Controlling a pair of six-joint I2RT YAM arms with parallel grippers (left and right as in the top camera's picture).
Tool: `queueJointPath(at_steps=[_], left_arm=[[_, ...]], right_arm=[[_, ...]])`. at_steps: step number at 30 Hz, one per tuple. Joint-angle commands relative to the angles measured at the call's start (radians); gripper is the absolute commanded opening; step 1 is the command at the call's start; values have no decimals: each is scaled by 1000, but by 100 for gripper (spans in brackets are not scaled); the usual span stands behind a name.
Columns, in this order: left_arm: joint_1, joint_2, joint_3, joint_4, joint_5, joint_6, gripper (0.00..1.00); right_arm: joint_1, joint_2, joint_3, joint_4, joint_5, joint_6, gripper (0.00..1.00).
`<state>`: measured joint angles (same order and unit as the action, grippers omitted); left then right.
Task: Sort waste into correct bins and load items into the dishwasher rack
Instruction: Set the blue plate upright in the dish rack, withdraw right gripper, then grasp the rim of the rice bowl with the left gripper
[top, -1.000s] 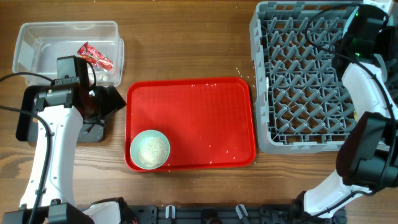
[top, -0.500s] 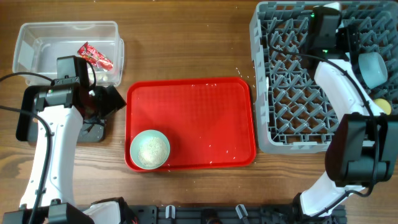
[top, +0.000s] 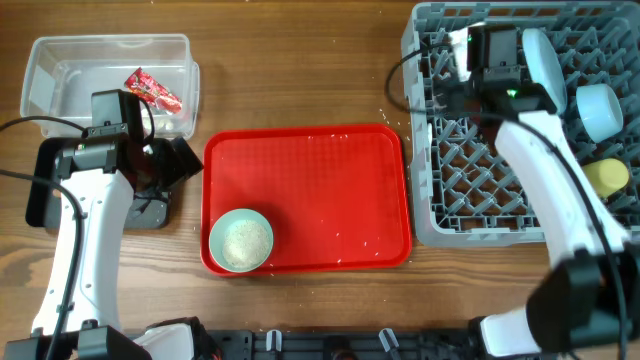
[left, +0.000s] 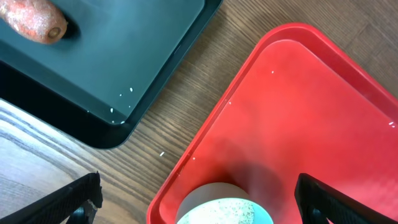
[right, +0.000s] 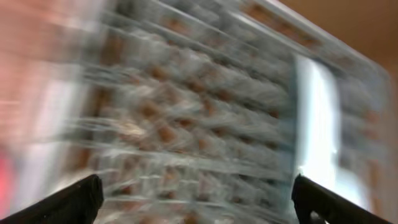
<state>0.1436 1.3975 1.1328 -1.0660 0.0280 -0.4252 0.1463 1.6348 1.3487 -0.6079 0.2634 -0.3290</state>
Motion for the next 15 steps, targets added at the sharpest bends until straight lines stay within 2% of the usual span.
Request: queueJointPath(at_steps=[1, 4, 9, 13, 15], left_arm=[[5, -4, -7, -3, 8, -13, 99], [4, -4, -7, -4, 9, -13, 99], [-14, -4, -7, -16, 80, -19, 98], [-105, -4, -7, -59, 80, -73, 99], [-192, -4, -7, -69, 79, -109, 100]], right_arm=[[77, -84, 5, -100, -488, 102, 99], [187, -82, -1, -213, -588, 219, 98], [286, -81, -33, -251, -584, 376, 100], [293, -81, -34, -298, -484, 490, 100], [293, -81, -34, -320, -430, 497, 100]])
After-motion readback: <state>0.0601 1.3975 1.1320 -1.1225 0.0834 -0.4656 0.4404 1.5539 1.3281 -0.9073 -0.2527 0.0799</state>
